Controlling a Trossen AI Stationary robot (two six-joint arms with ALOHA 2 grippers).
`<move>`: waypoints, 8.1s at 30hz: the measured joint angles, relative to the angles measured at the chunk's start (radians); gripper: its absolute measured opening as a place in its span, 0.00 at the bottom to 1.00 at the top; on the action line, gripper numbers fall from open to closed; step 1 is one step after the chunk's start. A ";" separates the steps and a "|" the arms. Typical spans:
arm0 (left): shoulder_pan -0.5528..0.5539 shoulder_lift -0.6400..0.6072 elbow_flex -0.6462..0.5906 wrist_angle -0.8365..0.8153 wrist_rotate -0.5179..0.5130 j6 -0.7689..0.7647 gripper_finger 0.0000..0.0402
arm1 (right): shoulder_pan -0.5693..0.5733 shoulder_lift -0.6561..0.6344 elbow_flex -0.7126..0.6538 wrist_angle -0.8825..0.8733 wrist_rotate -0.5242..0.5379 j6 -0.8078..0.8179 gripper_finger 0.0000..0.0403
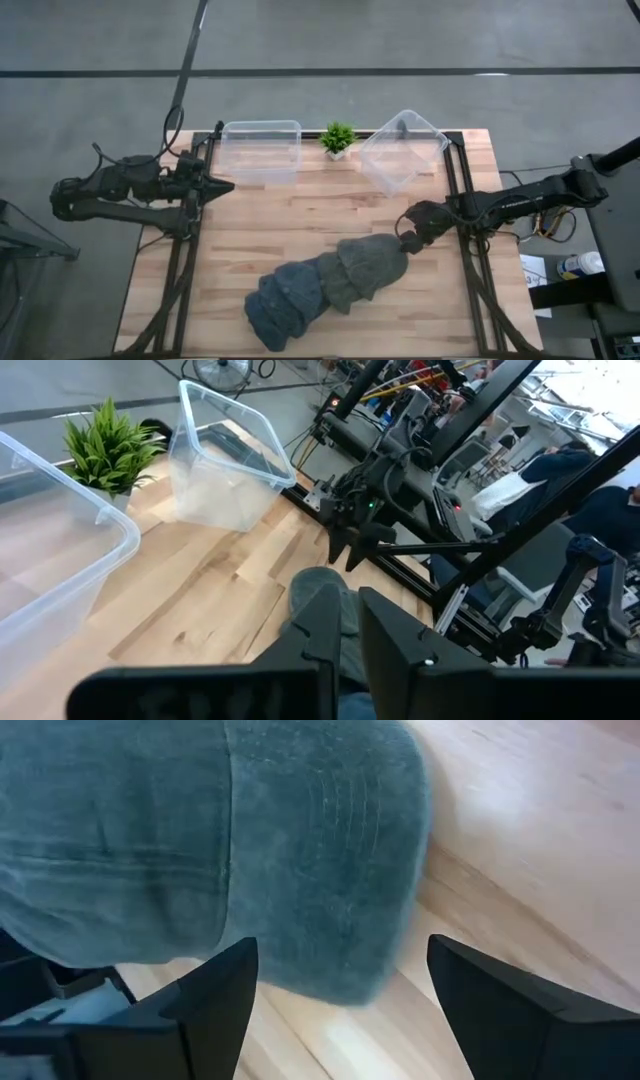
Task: Pick & Place hat
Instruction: Put the top green cap into the right transparent bin
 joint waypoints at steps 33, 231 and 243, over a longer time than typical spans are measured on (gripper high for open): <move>0.000 0.000 -0.001 0.000 -0.003 -0.040 0.09 | 0.000 0.001 -0.147 0.288 -0.006 0.045 0.21; 0.000 0.013 -0.032 0.022 -0.053 0.255 0.09 | -0.775 0.491 1.257 -1.202 0.450 -1.837 0.03; 0.000 0.013 -0.032 0.022 -0.053 0.252 0.09 | -0.785 0.557 1.229 -1.111 0.408 -1.765 0.03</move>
